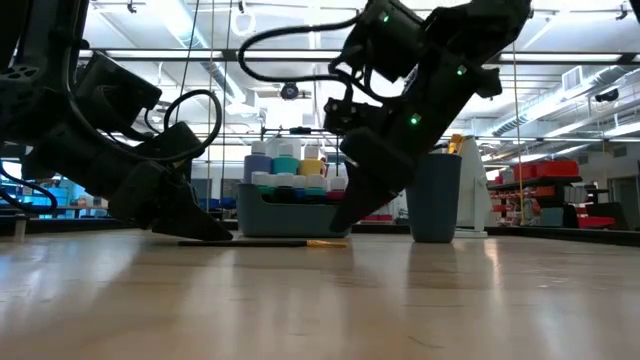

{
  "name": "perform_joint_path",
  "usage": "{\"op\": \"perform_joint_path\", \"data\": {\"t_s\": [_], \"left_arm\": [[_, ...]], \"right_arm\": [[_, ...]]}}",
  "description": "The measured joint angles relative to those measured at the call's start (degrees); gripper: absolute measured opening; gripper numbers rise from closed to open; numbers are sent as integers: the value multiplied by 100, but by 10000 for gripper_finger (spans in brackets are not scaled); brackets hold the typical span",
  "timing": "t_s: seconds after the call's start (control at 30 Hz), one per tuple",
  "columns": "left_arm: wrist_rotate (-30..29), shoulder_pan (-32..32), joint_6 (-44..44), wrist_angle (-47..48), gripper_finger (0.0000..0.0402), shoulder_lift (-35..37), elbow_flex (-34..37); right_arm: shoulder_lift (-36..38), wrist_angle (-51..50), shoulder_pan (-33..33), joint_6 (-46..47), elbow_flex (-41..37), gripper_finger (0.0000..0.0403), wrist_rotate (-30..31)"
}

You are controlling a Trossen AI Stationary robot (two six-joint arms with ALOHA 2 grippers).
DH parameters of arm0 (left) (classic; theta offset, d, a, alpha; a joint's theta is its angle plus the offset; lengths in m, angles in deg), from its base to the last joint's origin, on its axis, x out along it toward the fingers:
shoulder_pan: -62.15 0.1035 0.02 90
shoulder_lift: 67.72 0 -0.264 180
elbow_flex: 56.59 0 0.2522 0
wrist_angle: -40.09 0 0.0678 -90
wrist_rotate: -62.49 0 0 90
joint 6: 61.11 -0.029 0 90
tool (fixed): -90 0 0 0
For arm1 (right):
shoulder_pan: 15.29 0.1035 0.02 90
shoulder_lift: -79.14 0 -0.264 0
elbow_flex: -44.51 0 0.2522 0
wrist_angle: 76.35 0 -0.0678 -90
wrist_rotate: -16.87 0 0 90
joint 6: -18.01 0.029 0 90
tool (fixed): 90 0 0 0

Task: Pick & Place Paint Supplies
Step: Put the gold paint brush into the blue cup

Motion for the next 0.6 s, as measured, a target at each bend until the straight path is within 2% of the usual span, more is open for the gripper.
{"op": "perform_joint_path", "data": {"t_s": [0.17,0.33,0.6], "left_arm": [[0,0,-13,-5,5,0,2],[-2,0,-14,-7,12,-2,2],[-13,4,-15,-14,9,-2,2]], "right_arm": [[0,34,-127,7,-164,160,-204],[0,538,-179,66,-462,159,-364],[0,699,-194,-257,-530,155,-377]]}}
